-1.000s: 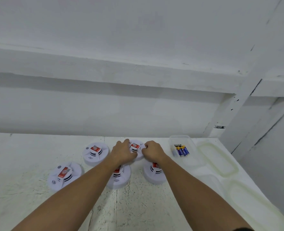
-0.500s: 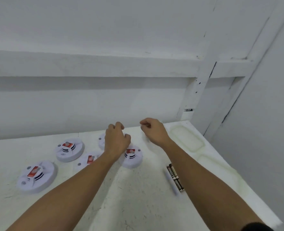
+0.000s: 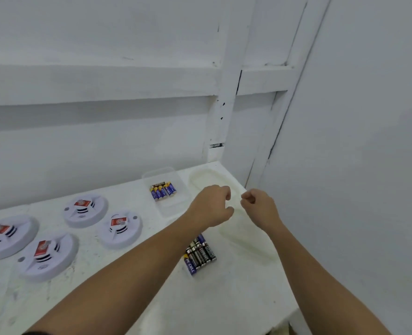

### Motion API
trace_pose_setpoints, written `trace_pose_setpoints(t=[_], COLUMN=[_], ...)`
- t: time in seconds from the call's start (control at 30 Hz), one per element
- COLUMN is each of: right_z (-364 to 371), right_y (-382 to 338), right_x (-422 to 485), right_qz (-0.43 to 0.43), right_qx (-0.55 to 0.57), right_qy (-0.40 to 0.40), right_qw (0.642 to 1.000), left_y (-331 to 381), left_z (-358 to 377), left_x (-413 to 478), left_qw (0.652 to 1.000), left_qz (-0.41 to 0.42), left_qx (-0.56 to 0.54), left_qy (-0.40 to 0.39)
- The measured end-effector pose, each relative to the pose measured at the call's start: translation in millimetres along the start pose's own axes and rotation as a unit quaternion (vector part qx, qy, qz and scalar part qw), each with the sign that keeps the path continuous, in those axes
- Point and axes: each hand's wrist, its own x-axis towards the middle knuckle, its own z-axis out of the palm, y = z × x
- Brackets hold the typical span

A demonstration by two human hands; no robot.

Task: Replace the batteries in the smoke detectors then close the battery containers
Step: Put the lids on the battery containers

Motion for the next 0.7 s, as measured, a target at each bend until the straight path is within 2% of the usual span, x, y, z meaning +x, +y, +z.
trace_pose_setpoints(t=[0.13, 0.23, 0.33, 0.43, 0.57, 0.7], right_z=[-13.0, -23.0, -34.1, -47.0, -66.3, -89.3], right_y=[42.6, 64.6, 77.1, 88.9, 101.7, 99.1], right_x=[-0.7, -3.3, -5.2, -1.5, 4.5, 3.8], right_qz=[0.040, 0.077, 0.086, 0.099, 0.121, 0.119], right_qx=[-0.119, -0.115, -0.032, -0.013, 0.010, 0.100], right_qy=[-0.048, -0.100, -0.117, -0.119, -0.089, -0.070], right_qw=[0.991, 0.985, 0.989, 0.988, 0.989, 0.985], left_y=[24.5, 38.4, 52.5, 63.8, 70.4, 70.1], left_z=[33.2, 51.9, 62.5, 73.1, 84.4, 81.9], left_x=[18.7, 24.3, 27.1, 28.3, 26.7, 24.2], left_qw=[0.983, 0.965, 0.964, 0.969, 0.978, 0.986], left_qz=[-0.024, -0.044, -0.048, -0.048, -0.068, -0.098], left_qx=[0.107, 0.147, 0.155, 0.141, 0.109, 0.061], left_qy=[-0.145, -0.213, -0.211, -0.196, -0.165, -0.122])
